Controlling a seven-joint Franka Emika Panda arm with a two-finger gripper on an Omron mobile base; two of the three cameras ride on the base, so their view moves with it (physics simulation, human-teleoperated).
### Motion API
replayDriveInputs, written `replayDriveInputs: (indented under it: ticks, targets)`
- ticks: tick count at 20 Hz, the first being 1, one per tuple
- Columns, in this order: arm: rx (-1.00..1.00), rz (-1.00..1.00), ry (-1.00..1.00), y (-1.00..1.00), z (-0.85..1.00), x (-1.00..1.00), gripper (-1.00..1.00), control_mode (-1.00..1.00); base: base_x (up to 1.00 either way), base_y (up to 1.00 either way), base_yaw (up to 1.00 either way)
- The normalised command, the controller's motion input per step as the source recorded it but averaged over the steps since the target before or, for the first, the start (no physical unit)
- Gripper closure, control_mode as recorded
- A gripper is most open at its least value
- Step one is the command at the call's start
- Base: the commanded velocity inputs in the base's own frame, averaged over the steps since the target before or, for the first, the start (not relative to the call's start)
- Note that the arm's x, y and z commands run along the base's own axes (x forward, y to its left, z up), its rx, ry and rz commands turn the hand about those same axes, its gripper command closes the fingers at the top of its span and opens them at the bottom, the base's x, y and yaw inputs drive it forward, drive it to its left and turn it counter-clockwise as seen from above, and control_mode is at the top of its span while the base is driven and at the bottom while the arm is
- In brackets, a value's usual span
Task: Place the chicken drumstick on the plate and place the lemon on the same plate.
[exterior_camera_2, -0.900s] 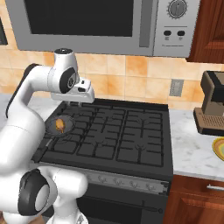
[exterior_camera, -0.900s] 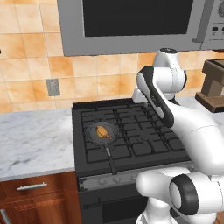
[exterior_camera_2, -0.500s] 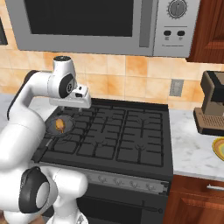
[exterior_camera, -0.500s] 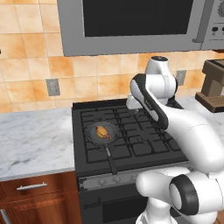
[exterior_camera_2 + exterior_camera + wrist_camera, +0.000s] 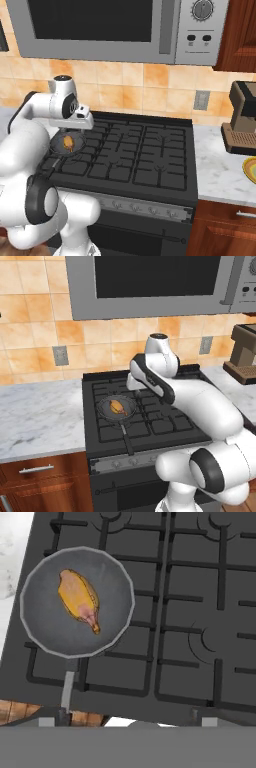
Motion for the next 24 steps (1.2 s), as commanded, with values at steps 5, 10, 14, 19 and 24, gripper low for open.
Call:
replayDriveInputs:
  ticks: [5, 10, 14, 19, 24]
  targets:
    - [0.00, 0.05, 0.00, 0.44, -0.03, 0.17, -1.00, -1.00, 0.00, 0.00, 0.00]
    - [0.00, 0.06, 0.00, 0.39, -0.20, 0.16, -1.00, -1.00, 0.00, 0.00, 0.00]
    - [0.00, 0.07, 0.00, 0.36, -0.19, 0.05, -1.00, -1.00, 0.00, 0.00, 0.00]
    - [0.00, 0.07, 0.00, 0.29, -0.30, 0.03, -1.00, -1.00, 0.00, 0.00, 0.00]
    - [0.00, 0.05, 0.00, 0.01, -0.41, 0.20, -1.00, -1.00, 0.00, 0.00, 0.00]
